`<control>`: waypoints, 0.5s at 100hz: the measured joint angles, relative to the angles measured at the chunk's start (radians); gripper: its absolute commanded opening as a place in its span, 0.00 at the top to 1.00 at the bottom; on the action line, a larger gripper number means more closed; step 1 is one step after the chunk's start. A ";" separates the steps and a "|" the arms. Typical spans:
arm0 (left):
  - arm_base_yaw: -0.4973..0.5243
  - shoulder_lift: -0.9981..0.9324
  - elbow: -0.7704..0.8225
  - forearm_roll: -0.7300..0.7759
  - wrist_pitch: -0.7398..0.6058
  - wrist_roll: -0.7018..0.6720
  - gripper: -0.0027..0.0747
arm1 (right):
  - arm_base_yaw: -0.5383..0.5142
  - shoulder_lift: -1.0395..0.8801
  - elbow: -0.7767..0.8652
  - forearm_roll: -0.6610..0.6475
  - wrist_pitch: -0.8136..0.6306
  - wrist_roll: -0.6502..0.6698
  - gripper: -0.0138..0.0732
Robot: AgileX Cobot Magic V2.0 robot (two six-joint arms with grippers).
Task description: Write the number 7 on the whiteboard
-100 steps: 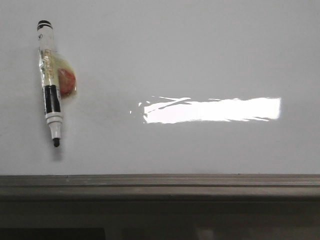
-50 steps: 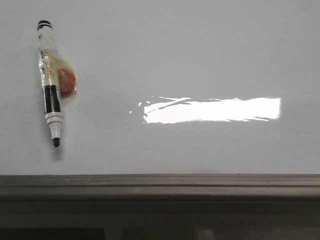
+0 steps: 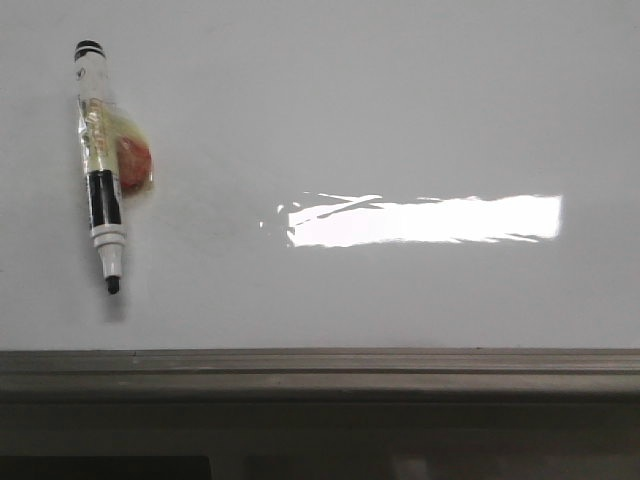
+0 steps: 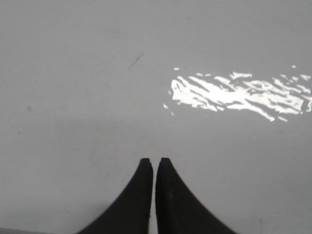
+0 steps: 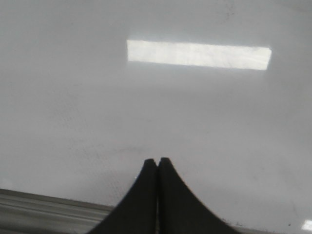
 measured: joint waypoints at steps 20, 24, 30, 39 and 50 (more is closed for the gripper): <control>0.000 0.000 0.000 0.002 -0.098 0.000 0.99 | 0.000 0.000 0.002 0.000 -0.137 0.000 0.91; 0.000 0.000 0.000 0.002 -0.117 0.000 0.99 | 0.000 0.000 0.002 0.000 -0.187 0.000 0.91; 0.000 0.000 0.000 0.002 -0.147 0.000 0.99 | 0.000 0.000 0.002 0.000 -0.259 0.000 0.91; 0.000 0.000 0.000 0.003 -0.176 0.000 0.99 | 0.000 0.000 0.002 0.000 -0.346 0.000 0.91; 0.000 0.000 0.000 0.003 -0.194 0.000 0.99 | 0.000 0.000 0.002 0.027 -0.419 0.030 0.91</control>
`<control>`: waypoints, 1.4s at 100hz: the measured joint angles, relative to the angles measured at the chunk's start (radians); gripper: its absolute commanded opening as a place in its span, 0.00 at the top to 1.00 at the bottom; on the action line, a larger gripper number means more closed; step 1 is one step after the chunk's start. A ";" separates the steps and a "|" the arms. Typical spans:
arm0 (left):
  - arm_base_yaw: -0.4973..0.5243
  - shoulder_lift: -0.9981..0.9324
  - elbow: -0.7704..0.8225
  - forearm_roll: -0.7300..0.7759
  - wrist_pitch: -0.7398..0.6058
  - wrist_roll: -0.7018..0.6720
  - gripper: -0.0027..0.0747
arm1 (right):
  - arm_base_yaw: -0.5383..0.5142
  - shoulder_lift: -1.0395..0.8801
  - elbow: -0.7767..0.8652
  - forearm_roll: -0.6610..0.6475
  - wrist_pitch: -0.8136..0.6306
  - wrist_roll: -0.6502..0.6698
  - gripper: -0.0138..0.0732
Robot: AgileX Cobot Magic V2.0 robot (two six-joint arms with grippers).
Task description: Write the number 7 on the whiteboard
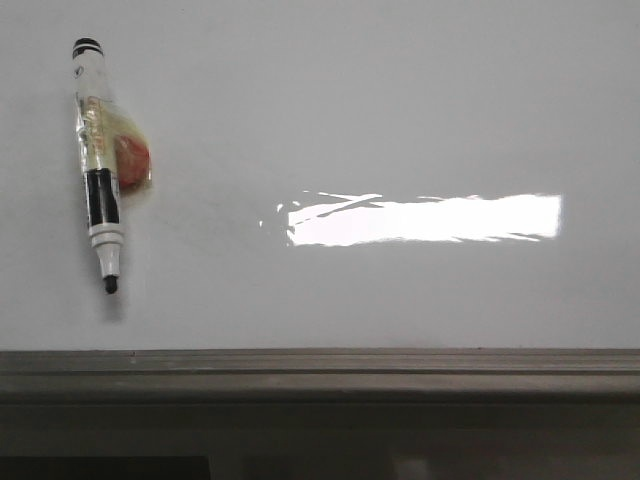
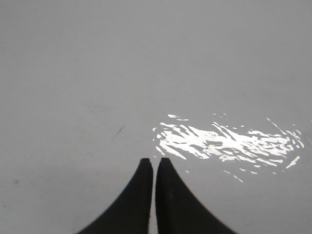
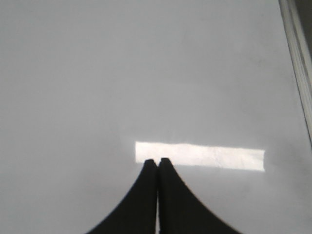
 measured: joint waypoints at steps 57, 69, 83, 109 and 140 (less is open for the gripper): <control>0.000 0.032 -0.170 0.000 0.151 -0.011 0.99 | 0.000 0.038 -0.162 0.087 0.369 0.046 0.91; 0.000 0.093 -0.246 0.000 0.202 -0.013 0.99 | 0.000 0.105 -0.233 0.084 0.422 0.046 0.91; 0.000 0.160 -0.281 0.000 0.218 -0.013 0.81 | 0.000 0.160 -0.257 0.082 0.413 0.048 0.91; 0.000 0.259 -0.283 -0.006 0.157 -0.015 0.25 | 0.000 0.194 -0.257 0.082 0.411 0.048 0.91; -0.093 0.432 -0.285 -0.006 -0.055 -0.015 0.35 | 0.000 0.194 -0.257 0.082 0.426 0.048 0.91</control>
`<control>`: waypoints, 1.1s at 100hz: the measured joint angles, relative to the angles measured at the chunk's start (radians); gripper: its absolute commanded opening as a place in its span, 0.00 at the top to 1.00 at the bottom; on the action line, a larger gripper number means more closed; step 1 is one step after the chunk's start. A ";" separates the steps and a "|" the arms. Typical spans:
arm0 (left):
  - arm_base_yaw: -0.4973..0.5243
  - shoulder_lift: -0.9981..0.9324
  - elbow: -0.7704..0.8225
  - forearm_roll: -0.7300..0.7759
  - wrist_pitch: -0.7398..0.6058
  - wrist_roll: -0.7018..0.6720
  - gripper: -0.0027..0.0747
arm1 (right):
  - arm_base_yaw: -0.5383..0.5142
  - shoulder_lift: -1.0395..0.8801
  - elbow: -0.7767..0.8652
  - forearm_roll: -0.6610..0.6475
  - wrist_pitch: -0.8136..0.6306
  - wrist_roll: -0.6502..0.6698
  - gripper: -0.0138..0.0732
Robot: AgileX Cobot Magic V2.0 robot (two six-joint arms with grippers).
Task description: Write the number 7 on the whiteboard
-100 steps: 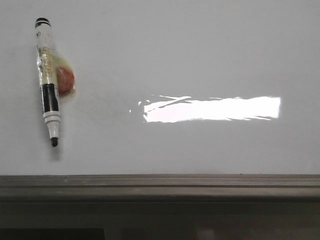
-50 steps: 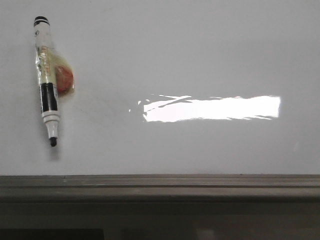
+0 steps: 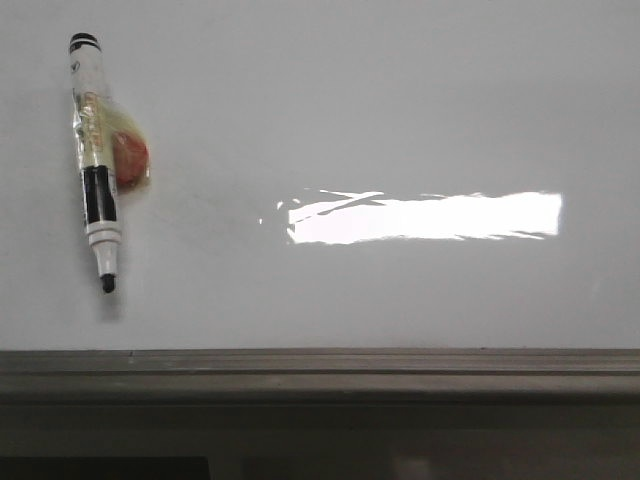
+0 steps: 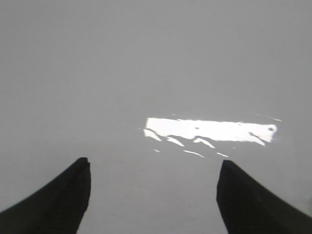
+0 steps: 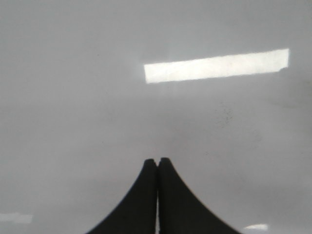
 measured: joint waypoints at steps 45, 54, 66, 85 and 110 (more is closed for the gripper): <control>-0.629 0.340 -0.001 -0.176 -0.100 0.000 0.39 | 0.000 0.000 0.000 0.000 0.008 0.000 0.91; -0.680 0.405 -0.001 -0.222 -0.139 0.000 0.39 | 0.000 0.000 0.000 0.000 0.008 0.000 0.91; -0.716 0.476 -0.002 -0.291 -0.193 -0.001 0.40 | 0.000 0.000 0.000 -0.002 0.008 0.000 0.91; -0.721 0.550 -0.004 -0.349 -0.240 -0.001 0.40 | 0.000 0.000 0.000 -0.002 0.008 0.000 0.91; -0.724 0.611 -0.010 -0.406 -0.300 -0.001 0.74 | 0.000 0.000 0.000 -0.002 0.012 0.000 0.91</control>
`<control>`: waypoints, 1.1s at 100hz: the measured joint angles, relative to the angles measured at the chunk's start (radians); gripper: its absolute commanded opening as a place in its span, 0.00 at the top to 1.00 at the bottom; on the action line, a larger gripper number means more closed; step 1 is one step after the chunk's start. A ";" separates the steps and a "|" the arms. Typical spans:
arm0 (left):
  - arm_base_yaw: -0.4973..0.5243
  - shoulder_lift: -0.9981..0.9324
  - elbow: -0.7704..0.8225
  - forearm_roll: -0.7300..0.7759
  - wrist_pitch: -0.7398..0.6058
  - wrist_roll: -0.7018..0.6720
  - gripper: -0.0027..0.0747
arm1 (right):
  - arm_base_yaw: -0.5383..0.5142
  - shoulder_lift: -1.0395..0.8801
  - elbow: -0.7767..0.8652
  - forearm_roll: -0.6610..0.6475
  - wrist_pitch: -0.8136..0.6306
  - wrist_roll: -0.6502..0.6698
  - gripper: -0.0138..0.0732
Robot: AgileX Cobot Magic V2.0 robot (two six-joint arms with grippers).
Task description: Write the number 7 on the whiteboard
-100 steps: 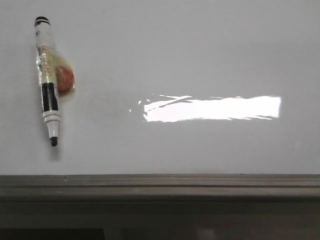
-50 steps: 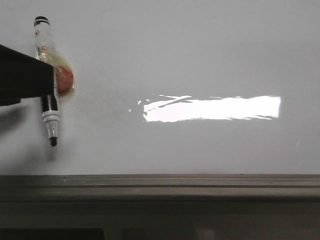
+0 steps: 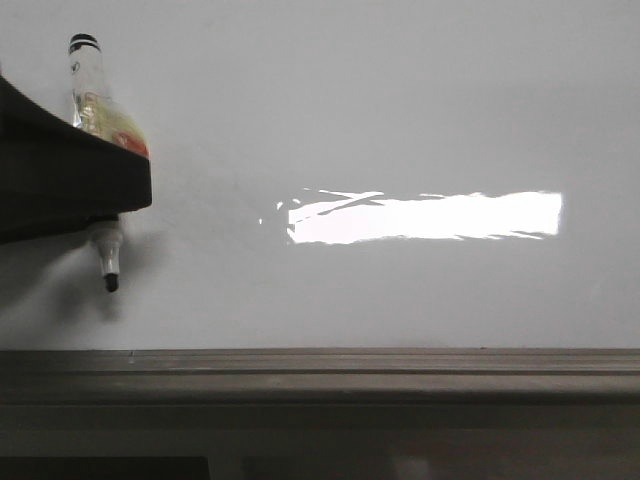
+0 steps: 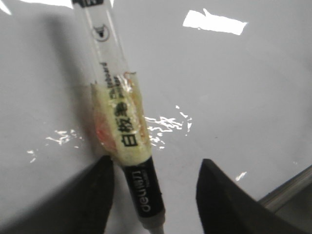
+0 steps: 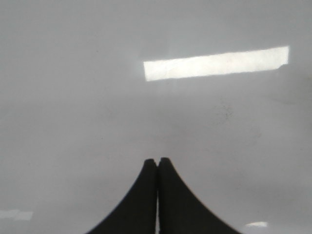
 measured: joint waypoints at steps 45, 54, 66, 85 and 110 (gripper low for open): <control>0.000 0.009 -0.004 0.077 0.030 -0.002 0.99 | 0.184 0.122 -0.042 0.013 0.100 -0.009 0.91; 0.000 -0.025 0.000 0.140 0.065 -0.002 0.99 | 0.264 0.194 -0.086 0.023 0.114 -0.012 0.91; 0.000 -0.065 0.000 0.237 0.088 -0.002 0.99 | 0.378 0.296 -0.155 0.039 0.112 -0.031 0.91; 0.000 -0.077 -0.030 0.367 0.220 -0.002 0.99 | 0.570 0.458 -0.269 0.046 0.112 -0.098 0.76; -0.004 -0.077 -0.104 0.622 0.297 -0.002 0.99 | 0.851 0.660 -0.393 0.039 0.047 -0.120 0.49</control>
